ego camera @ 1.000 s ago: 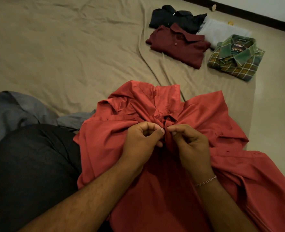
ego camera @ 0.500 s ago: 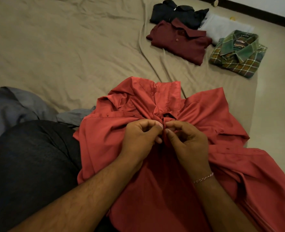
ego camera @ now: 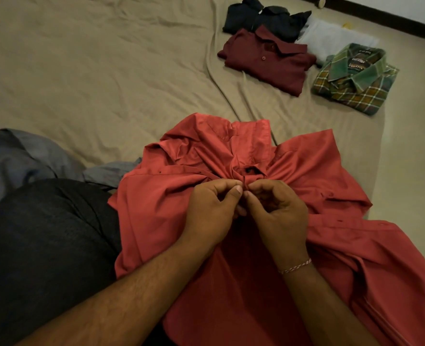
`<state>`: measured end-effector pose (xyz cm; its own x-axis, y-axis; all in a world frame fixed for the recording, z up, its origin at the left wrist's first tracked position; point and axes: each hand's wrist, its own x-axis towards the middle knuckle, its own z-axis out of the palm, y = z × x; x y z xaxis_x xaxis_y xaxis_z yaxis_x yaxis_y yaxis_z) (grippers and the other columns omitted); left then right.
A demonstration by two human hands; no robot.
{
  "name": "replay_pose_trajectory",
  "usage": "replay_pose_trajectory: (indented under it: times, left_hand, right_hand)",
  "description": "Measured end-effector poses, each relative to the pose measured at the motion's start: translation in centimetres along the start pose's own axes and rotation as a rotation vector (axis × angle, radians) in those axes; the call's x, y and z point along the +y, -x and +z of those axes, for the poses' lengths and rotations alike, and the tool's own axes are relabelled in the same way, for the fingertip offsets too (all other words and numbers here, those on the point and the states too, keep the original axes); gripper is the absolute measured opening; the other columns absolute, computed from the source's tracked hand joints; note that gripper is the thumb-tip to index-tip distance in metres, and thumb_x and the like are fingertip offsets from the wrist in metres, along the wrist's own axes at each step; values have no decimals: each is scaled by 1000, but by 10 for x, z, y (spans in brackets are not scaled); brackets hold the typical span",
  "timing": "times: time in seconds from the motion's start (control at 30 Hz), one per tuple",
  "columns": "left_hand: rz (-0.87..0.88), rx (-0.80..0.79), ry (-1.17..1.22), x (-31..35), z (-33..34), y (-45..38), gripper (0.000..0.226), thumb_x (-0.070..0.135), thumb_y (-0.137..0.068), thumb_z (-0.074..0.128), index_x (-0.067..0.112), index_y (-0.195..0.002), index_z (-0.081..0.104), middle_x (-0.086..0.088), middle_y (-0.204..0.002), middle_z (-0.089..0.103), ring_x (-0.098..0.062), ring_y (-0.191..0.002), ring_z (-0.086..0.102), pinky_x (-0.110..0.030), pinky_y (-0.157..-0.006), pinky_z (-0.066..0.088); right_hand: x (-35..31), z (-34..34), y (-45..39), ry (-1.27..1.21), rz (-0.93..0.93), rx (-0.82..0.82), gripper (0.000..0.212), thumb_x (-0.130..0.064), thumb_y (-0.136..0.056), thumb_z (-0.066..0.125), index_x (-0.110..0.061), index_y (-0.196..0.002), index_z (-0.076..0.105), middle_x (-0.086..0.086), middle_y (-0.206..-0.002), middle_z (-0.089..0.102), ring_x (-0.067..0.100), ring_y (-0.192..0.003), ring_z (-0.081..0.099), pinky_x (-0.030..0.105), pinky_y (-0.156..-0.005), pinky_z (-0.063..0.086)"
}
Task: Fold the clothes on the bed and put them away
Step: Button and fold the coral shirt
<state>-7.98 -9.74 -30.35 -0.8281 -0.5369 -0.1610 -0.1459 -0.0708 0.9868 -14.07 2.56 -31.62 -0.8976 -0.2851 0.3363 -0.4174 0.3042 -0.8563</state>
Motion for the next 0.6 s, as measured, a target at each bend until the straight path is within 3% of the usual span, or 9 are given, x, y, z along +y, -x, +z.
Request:
replay_pose_trajectory:
  times: [0.13,0.33,0.5,0.6]
  left_hand:
    - [-36,-26,62,4,1,1,9,13,-95,74,21,-97,76,-7,-70,75,-11,-58,65,-27,-59,55]
    - [6,21,0,-2,1,-5,20,9,-94,74,30,-91,75,2,-78,77,-6,-59,64,-24,-58,55]
    - [29,34,-59,-5,-1,-10,22,9,-96,71,28,-87,76,9,-81,77,-3,-73,70,-30,-73,59]
    - [13,7,-75,-7,-2,-12,20,11,-98,69,26,-87,77,9,-81,76,-5,-75,70,-32,-75,58]
  right_hand:
    - [1,0,0,-38,16,-20,14,-7,-87,80,-19,-94,75,-6,-93,73,13,-85,72,32,-77,58]
    - [-3,3,1,-39,20,-32,29,-2,-85,79,-27,-97,71,-9,-95,73,9,-85,71,19,-78,55]
    - [-2,6,3,-93,106,-22,24,-4,-84,81,-23,-98,74,-9,-94,75,12,-84,73,29,-77,60]
    - [-3,5,4,-163,168,-23,23,-2,-84,82,-19,-97,76,-7,-91,77,15,-82,74,31,-76,61]
